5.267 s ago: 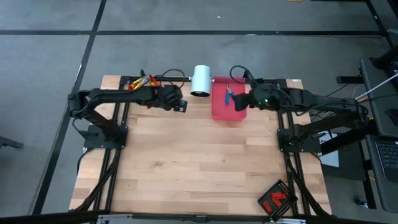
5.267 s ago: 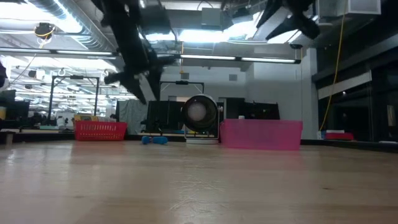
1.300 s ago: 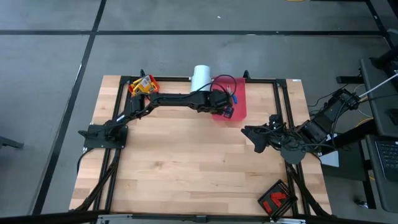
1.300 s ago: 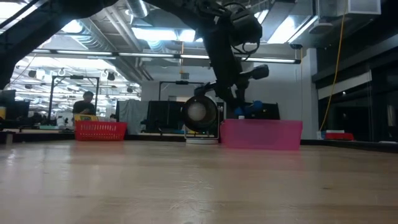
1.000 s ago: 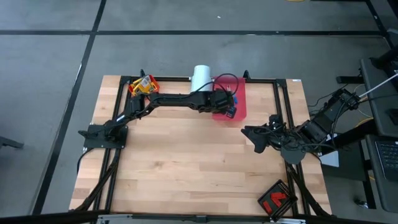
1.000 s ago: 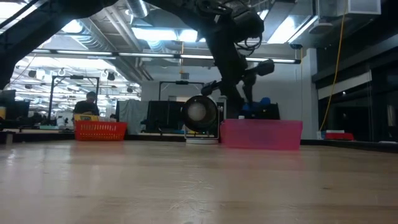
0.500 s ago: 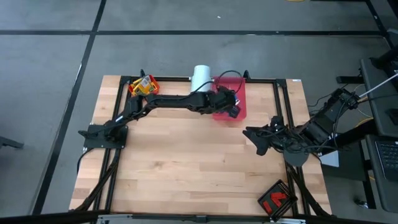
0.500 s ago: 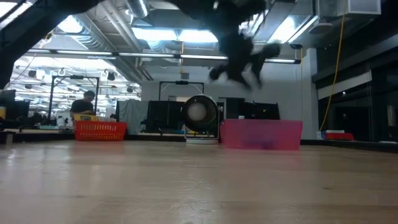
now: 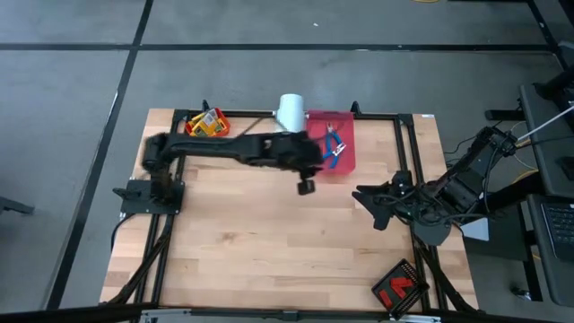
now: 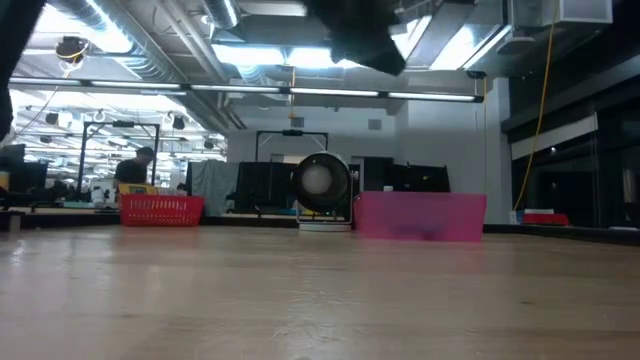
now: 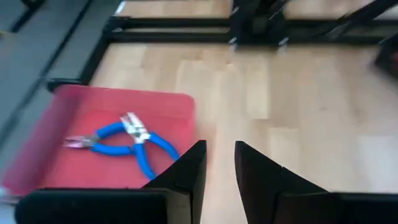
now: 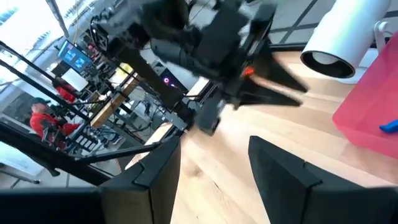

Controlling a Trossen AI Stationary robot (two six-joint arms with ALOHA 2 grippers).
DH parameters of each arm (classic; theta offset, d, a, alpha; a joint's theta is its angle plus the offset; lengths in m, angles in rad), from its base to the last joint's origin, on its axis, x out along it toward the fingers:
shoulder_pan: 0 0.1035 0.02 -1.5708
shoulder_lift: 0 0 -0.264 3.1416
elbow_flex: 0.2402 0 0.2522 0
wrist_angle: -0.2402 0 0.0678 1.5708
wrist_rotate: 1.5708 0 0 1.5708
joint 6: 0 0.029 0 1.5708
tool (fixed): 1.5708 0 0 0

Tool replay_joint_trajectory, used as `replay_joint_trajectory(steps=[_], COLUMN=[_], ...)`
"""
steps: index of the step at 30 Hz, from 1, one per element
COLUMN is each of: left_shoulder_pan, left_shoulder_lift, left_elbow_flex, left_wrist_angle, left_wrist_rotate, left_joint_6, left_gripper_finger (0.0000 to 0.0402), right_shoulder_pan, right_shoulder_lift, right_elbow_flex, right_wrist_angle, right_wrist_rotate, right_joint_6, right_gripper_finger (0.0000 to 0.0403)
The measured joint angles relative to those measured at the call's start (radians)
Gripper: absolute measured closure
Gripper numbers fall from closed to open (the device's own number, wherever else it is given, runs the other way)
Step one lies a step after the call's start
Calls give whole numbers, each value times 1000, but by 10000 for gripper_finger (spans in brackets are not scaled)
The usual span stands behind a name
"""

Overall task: Pick & Place School Supplies
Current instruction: Return to Home Position

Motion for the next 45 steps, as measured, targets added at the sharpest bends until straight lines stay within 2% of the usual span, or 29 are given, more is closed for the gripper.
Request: replay_joint_trajectory(steps=[4,10,13,16,19,23,25,30,33,36,40,45], left_shoulder_pan=[10,8,15,53,107,142,132,57,23,23,34,50], left_shoulder_lift=[-225,-574,-706,-788,-821,-884,-935,-1073,-1161,-1239,-1339,-1534], left_elbow_flex=[-378,-906,-1099,-1239,-1325,-1424,-1477,-1592,-1646,-1672,-1673,-1673], left_wrist_angle=[311,788,917,991,1033,1149,1201,1196,1192,1092,936,699], left_wrist_rotate=[50,34,30,47,134,223,207,76,41,40,94,111], left_joint_6=[-105,-220,-245,-233,-224,-213,-185,-119,-92,-93,-98,-96], left_gripper_finger=[332,336,336,336,336,336,336,339,339,339,339,339], right_shoulder_pan=[2,3,5,11,22,41,54,85,96,97,97,97], right_shoulder_lift=[0,0,0,0,0,0,0,0,0,0,0,7], right_elbow_flex=[0,0,0,0,16,49,64,80,80,80,80,81], right_wrist_angle=[19,49,93,149,178,178,179,179,178,178,178,178], right_wrist_rotate=[6,10,10,6,12,83,136,231,263,272,273,303], right_joint_6=[5,-23,-80,-141,-189,-236,-263,-324,-361,-383,-391,-412], right_gripper_finger=[209,209,209,209,209,209,209,209,209,209,209,209])
